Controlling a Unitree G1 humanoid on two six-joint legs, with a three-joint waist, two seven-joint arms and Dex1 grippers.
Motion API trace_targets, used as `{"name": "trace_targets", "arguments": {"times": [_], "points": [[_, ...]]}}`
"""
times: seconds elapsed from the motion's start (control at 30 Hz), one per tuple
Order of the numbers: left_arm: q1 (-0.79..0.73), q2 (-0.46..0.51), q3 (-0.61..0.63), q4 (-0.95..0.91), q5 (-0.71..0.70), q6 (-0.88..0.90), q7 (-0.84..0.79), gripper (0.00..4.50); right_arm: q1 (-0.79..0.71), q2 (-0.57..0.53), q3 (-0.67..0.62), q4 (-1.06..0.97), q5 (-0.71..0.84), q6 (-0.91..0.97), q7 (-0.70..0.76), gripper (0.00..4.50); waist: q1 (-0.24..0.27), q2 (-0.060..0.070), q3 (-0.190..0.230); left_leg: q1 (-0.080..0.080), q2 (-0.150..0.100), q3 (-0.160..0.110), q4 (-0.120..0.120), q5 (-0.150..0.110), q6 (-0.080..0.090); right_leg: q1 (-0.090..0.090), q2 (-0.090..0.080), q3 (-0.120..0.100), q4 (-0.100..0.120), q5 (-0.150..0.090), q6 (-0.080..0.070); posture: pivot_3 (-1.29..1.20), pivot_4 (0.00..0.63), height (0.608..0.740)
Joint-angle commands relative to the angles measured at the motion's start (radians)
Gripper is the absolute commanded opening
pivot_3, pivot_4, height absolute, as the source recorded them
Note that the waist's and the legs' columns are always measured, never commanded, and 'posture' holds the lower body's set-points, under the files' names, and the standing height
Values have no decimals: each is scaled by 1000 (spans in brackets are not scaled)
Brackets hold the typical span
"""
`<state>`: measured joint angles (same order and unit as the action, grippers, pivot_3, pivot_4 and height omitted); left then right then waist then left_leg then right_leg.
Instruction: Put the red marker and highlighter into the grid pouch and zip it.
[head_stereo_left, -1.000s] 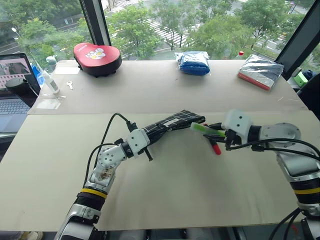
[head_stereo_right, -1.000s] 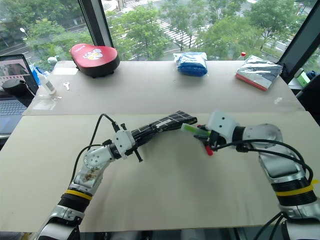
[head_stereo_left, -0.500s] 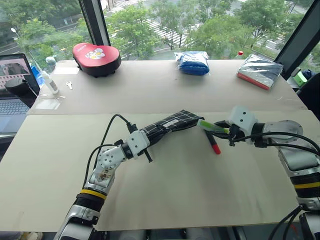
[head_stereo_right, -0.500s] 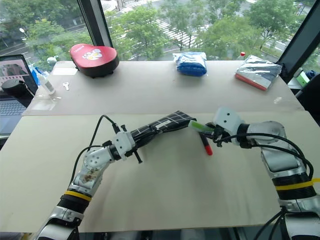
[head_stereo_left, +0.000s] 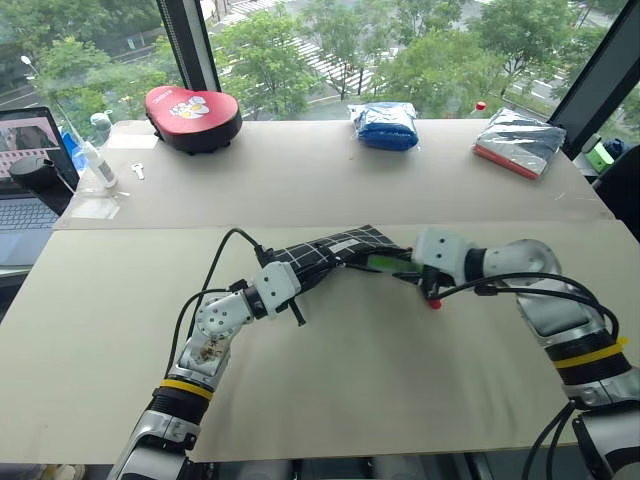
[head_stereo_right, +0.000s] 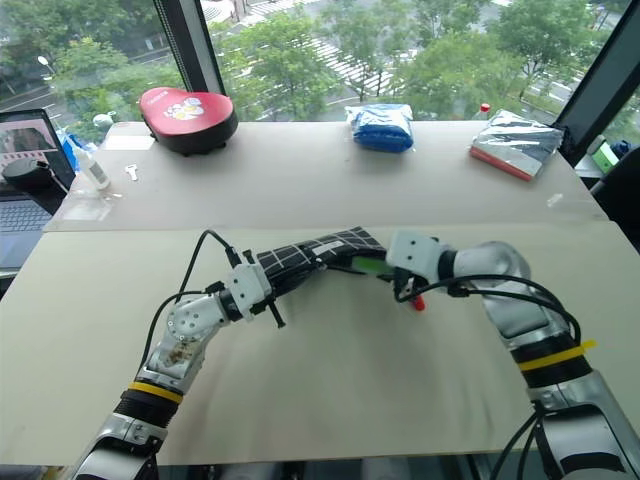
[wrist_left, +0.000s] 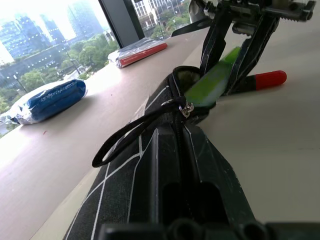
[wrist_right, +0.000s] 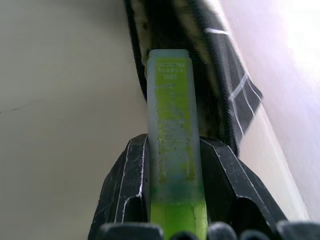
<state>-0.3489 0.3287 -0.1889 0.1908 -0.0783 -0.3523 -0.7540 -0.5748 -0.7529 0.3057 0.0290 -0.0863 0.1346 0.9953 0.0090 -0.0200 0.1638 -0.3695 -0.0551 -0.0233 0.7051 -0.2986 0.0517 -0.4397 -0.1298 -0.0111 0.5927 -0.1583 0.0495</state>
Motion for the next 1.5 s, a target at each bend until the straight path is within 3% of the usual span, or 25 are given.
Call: {"name": "trace_targets", "arguments": {"times": [0.03, 0.2, 0.57, 0.9, 1.17, 1.23, 1.27, 1.43, 1.5], "points": [[-12, -7, -3, -29, -2, -9, 3, 0, -57, 45, 69, -13, -106, -131, -34, 1041, -3, 0, 0, 0, 0, 0, 0, 1, -2, 0, 0, 0, 0, 0, 0, 0, 150, 740], [-14, -11, -2, -22, 1, -15, 7, 0, -126, 110, 70, 53, -179, -235, -120, 1041, -4, 0, 0, 0, 0, 0, 0, 4, -6, 0, 0, 0, 0, 0, 0, 0, 150, 740], [-14, -7, 4, -6, 0, -27, 5, 0, -128, 94, -92, 48, -7, -111, -62, 1041, 0, 0, 0, -1, 0, 0, 0, 3, -5, 0, 0, -1, 0, 0, 0, 0, 150, 740], [-35, -9, 1, 21, -9, -43, -17, 0, -76, 128, 28, 29, -124, -265, -75, 1041, -8, 0, 0, -1, 0, 0, -1, 3, -5, 0, 0, -1, 1, 0, 0, 0, 150, 740], [-18, -14, 3, 2, -13, -37, -15, 0, -40, 168, 86, 61, -227, -405, -168, 1041, -9, 0, 0, -1, -1, 0, -1, 3, -6, 0, 0, -1, 1, 0, 0, 0, 150, 740], [-14, -15, 3, -2, -14, -36, -15, 0, -38, 173, 81, 68, -224, -417, -172, 2040, -10, 0, 0, -1, 0, 0, -1, 3, -6, 0, 0, -1, 1, 0, 0, 0, 150, 740], [-14, -15, 4, -3, -14, -35, -15, 0, -36, 170, 73, 69, -209, -414, -162, 2163, -11, 0, 0, -1, -1, 0, -2, 3, -6, -1, 0, -1, 1, 0, 0, 0, 150, 740], [-18, -13, 8, -1, -15, -34, -15, 0, -43, 156, -5, 79, -151, -381, -175, 3886, -11, 0, 0, -1, -1, 0, -1, 3, -6, 0, 0, -1, 1, 0, 0, 0, 150, 740], [-18, -14, 8, -3, -14, -33, -14, 0, -38, 145, -68, 58, -75, -318, -157, 3886, -10, 0, 0, -1, -1, 0, -1, 3, -6, 0, 0, -1, 1, 0, 0, 0, 150, 740]]}}
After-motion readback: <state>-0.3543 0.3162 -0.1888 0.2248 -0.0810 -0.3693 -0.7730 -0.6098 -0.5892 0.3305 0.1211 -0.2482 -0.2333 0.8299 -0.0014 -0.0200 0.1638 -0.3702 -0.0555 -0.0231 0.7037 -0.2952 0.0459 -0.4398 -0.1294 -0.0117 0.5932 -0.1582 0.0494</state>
